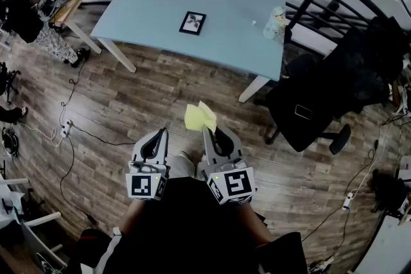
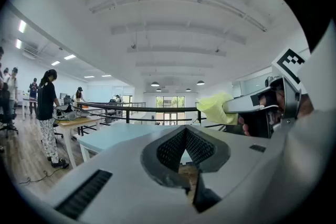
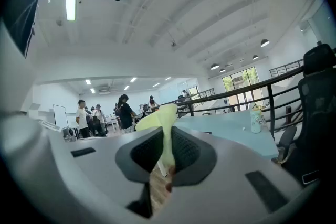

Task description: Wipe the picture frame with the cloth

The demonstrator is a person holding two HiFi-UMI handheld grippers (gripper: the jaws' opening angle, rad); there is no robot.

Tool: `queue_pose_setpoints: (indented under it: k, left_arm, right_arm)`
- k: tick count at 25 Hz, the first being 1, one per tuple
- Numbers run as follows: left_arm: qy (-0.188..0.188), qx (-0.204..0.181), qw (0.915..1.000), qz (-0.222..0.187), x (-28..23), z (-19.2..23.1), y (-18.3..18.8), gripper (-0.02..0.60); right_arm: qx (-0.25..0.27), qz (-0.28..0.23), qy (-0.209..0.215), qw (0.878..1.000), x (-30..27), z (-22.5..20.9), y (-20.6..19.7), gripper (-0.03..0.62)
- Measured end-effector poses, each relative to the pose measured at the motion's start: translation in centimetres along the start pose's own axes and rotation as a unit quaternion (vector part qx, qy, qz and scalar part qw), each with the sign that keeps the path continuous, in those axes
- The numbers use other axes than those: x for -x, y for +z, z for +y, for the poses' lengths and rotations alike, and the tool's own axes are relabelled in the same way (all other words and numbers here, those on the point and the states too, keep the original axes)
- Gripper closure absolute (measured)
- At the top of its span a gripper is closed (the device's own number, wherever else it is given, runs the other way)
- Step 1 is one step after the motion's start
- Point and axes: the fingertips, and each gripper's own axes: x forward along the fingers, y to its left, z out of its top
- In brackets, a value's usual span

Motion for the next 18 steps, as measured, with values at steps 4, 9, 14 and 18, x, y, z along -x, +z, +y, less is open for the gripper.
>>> queue_pose_setpoints:
  k: [4, 9, 14, 18]
  left_arm:
    - [-0.004, -0.011, 0.9998, -0.013, 1.0, -0.3, 1.1, 0.581]
    - [-0.023, -0.017, 0.9993, -0.023, 1.2, -0.2, 2.7, 0.581]
    - [-0.008, -0.011, 0.9999, -0.008, 1.6, 2.4, 2.6, 0.581]
    - [-0.008, -0.010, 0.9999, -0.004, 2.1, 4.7, 2.2, 0.581]
  right_arm:
    - [-0.002, 0.001, 0.001, 1.000, 1.6, 1.3, 0.7, 0.559]
    - [-0.008, -0.003, -0.007, 1.000, 1.5, 2.6, 1.2, 0.559]
    - [-0.010, -0.005, 0.000, 1.000, -0.1, 4.5, 0.9, 0.559]
    - [-0.009, 0.005, 0.001, 1.000, -1.2, 6.5, 0.4, 0.559]
